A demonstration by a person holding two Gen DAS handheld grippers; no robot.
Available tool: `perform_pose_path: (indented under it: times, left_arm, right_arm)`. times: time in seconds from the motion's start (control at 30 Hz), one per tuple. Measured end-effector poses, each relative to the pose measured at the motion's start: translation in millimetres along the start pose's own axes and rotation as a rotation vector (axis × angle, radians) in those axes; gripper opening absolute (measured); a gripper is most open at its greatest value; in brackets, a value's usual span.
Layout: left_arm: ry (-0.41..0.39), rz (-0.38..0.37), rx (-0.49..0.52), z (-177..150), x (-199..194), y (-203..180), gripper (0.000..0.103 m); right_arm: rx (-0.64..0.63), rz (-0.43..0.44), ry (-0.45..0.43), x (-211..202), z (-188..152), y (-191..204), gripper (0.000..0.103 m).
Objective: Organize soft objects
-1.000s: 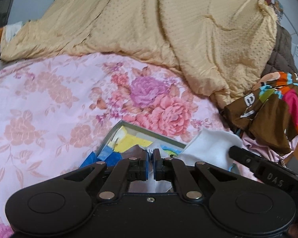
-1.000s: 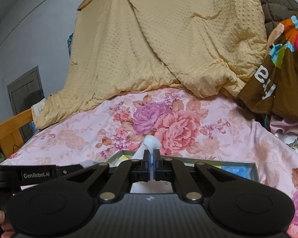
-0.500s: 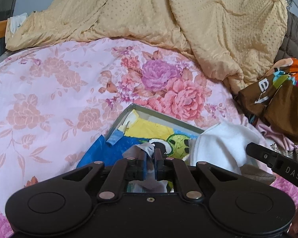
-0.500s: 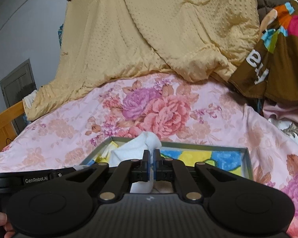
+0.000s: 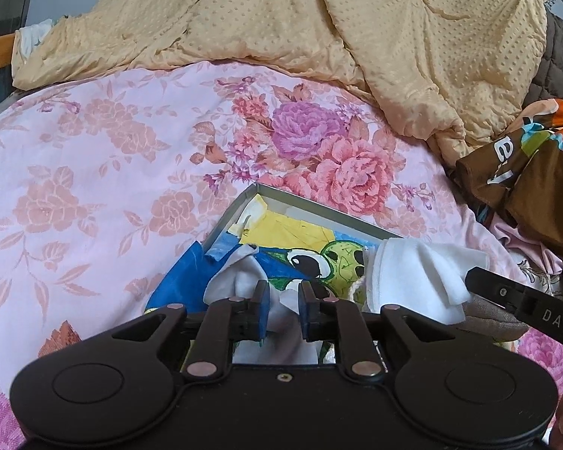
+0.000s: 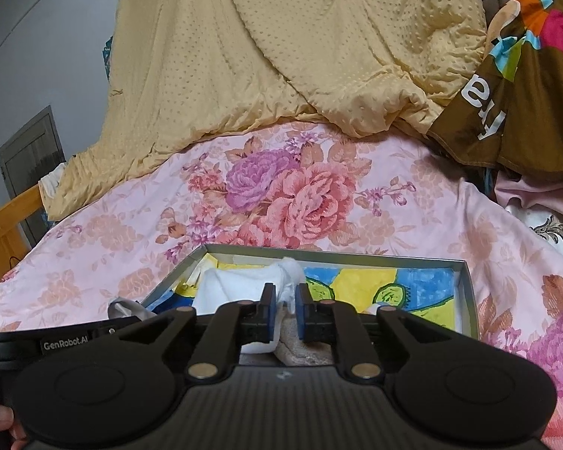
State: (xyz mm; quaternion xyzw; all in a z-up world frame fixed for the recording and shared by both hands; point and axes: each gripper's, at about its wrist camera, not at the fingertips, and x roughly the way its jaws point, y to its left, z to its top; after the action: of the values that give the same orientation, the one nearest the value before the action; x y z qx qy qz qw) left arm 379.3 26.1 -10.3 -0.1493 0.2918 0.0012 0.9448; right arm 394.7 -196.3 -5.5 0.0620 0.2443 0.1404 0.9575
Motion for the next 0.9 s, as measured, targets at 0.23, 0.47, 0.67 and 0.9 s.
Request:
perform_pose_path:
  times: [0.23, 0.47, 0.67, 0.9]
  left_arm:
    - [-0.023, -0.002, 0.001, -2.5, -17.6, -4.3, 0.044]
    - [-0.064, -0.017, -0.016, -7.6, -50.1, -5.5, 0.066]
    - [-0.096, -0.031, -0.026, -13.8, -79.8, -6.7, 0.084]
    - [-0.139, -0.051, -0.005, -26.6, -116.6, -9.2, 0.099]
  right_arm:
    - [0.011, -0.001, -0.010, -14.5, -1.6, -2.1, 0.038]
    - [0.009, -0.016, -0.016, -42.1, -4.7, -3.1, 0.057]
    - [-0.006, -0.012, -0.038, -76.7, -6.8, -4.7, 0.077]
    - [-0.035, -0.020, -0.065, -113.9, -11.2, 3.0, 0.099]
